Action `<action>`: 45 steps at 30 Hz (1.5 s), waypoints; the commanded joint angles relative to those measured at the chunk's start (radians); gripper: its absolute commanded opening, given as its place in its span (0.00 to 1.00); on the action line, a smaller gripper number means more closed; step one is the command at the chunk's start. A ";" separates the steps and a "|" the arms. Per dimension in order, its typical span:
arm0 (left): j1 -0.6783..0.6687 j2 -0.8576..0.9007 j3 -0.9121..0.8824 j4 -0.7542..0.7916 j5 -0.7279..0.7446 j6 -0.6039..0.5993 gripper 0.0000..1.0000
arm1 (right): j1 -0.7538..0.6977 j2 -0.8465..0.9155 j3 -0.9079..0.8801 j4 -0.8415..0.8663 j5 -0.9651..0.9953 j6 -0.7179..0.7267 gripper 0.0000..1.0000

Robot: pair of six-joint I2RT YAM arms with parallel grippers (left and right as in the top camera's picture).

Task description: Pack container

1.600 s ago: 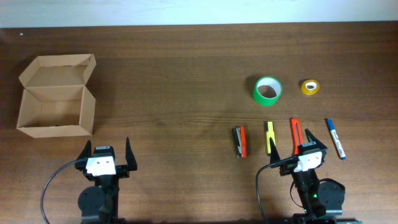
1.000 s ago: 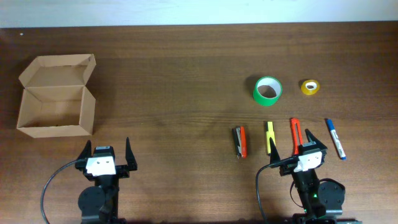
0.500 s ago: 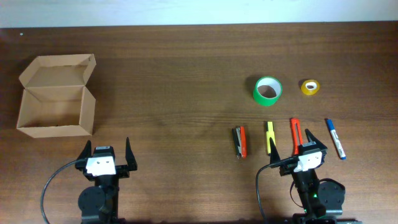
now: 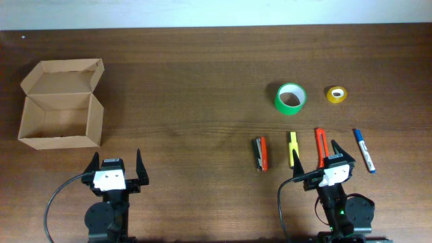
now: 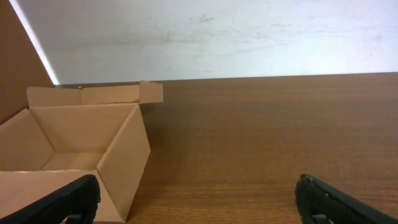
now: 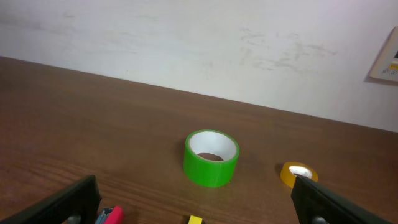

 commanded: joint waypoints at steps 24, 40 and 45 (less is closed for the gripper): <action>0.002 0.002 0.036 0.031 0.191 -0.045 1.00 | -0.003 -0.010 0.068 0.055 0.076 0.101 0.99; 0.002 0.568 0.476 0.053 0.204 -0.045 1.00 | -0.150 0.578 0.599 -0.102 0.481 -0.002 0.99; 0.002 0.808 0.678 -0.021 0.275 -0.045 1.00 | -0.359 0.840 0.789 -0.163 0.311 -0.001 0.99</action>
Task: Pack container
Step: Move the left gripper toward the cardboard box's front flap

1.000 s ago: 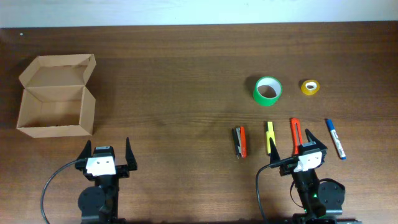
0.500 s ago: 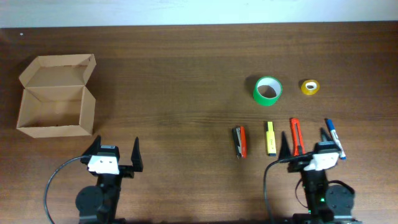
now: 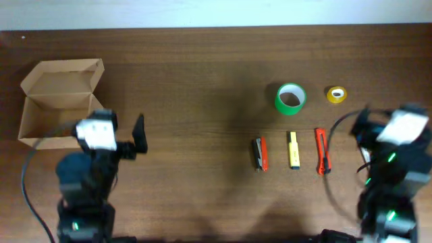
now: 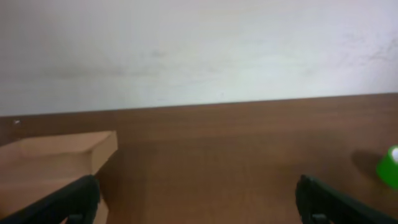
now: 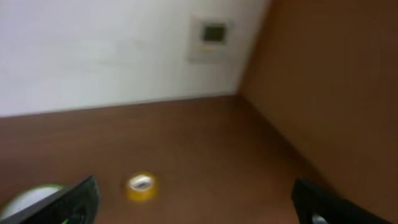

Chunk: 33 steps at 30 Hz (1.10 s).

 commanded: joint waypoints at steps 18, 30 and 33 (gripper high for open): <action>0.002 0.224 0.204 -0.060 0.063 0.076 1.00 | -0.134 0.337 0.178 -0.029 -0.070 0.004 0.99; 0.002 0.228 0.204 -0.240 0.089 0.102 1.00 | -0.134 0.337 0.177 -0.119 -0.040 0.004 0.99; 0.002 0.226 0.204 -0.265 0.099 0.102 1.00 | -0.134 0.338 0.177 -0.139 -0.040 0.004 0.99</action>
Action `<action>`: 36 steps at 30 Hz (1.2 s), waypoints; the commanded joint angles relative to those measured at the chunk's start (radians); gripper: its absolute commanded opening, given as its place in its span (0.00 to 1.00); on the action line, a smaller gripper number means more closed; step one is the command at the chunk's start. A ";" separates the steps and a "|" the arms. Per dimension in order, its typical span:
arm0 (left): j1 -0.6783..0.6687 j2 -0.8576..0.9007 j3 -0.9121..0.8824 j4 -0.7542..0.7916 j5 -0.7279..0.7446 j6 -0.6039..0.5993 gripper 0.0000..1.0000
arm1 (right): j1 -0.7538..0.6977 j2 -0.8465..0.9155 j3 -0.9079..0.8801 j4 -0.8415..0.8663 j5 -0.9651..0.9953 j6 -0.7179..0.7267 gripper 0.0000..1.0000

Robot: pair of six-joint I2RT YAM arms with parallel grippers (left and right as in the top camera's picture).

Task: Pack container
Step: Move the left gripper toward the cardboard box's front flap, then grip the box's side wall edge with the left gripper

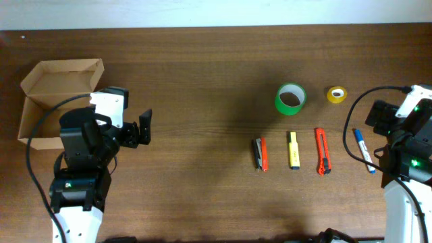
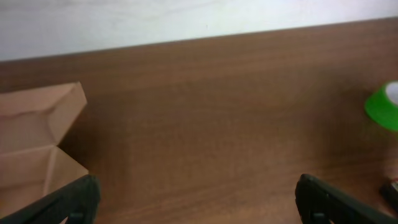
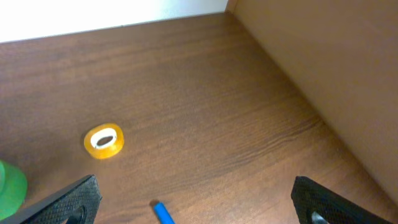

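Note:
An open cardboard box (image 1: 57, 101) stands at the table's left, also in the left wrist view (image 2: 37, 143). To the right lie a green tape roll (image 1: 291, 98), a yellow tape roll (image 1: 337, 94), a red-and-black tool (image 1: 260, 154), a yellow highlighter (image 1: 293, 149), an orange cutter (image 1: 322, 151) and a blue pen (image 1: 362, 150). My left gripper (image 2: 198, 199) hangs open and empty just right of the box. My right gripper (image 3: 196, 202) is open and empty above the blue pen (image 3: 163, 213), with the yellow roll (image 3: 104, 140) ahead to its left.
A white wall runs along the table's far edge. A brown panel (image 3: 323, 56) rises at the table's right end, close to my right arm (image 1: 408, 135). Bare wood lies between the box and the green roll (image 2: 384, 106).
The left wrist camera now looks further down at the table and box flap. My right arm sits a little further right and its view looks down at the yellow roll and pen. Both grippers remain open.
Both arms were low at the near table edge, grippers open, left below the box and right below the cutter. Then the left arm was up beside the box and the right at the blue pen. Now both hang there, looking down. No object has moved.

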 commanded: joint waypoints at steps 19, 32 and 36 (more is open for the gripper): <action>0.065 0.584 0.680 -0.472 -0.228 -0.035 0.80 | -0.006 0.000 0.021 -0.005 0.013 0.005 0.99; 0.116 1.017 1.250 -0.987 -0.277 0.034 0.72 | -0.006 0.000 0.021 -0.005 0.013 0.005 0.99; 0.133 1.002 1.249 -1.029 -0.274 0.043 0.71 | -0.006 0.000 0.021 -0.005 0.013 0.005 0.99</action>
